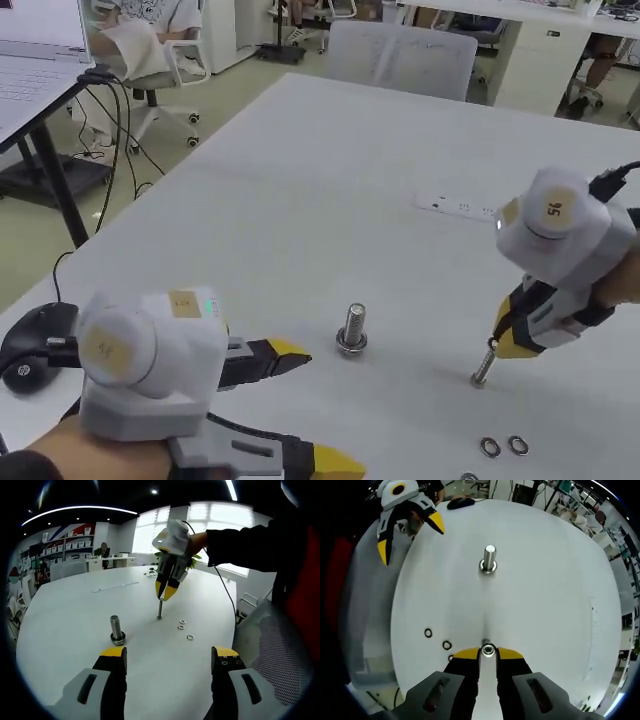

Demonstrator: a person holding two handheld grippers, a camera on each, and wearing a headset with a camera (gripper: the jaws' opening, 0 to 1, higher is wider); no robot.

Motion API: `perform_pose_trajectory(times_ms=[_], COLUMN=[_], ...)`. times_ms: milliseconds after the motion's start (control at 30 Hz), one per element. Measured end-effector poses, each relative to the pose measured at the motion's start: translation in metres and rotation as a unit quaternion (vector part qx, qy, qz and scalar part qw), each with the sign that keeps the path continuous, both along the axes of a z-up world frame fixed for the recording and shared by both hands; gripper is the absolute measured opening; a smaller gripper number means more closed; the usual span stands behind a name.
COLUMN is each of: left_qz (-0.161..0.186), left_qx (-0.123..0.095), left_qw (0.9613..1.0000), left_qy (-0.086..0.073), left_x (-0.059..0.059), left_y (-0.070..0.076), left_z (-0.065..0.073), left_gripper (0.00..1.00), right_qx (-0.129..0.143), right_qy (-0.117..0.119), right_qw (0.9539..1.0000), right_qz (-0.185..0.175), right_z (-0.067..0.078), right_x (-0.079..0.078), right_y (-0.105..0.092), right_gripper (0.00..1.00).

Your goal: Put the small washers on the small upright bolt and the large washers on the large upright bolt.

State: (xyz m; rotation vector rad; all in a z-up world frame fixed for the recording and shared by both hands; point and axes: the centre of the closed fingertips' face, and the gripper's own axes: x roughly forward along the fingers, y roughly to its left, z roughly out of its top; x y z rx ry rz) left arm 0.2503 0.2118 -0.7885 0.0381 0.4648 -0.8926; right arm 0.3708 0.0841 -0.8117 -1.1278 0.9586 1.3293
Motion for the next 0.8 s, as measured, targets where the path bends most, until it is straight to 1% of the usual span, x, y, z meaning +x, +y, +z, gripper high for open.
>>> perform_pose_trajectory(times_ms=[500,800], left_qz=[0.001,0.001], left_qx=[0.0,0.0], left_qw=[1.0,1.0], left_qy=[0.001,0.002], left_x=[0.001,0.0], left_y=[0.0,0.001], left_z=[-0.001,-0.002], left_gripper=[0.68,0.68], right_qx=[-0.006,-0.009], right_qy=[0.007,0.011], right_qw=[1.0,0.9999], right_qz=[-0.002,-0.003], right_z=[-0.008,-0.016], right_x=[0.002,-0.001], right_y=[-0.002,-0.002], right_gripper=[0.12,0.12])
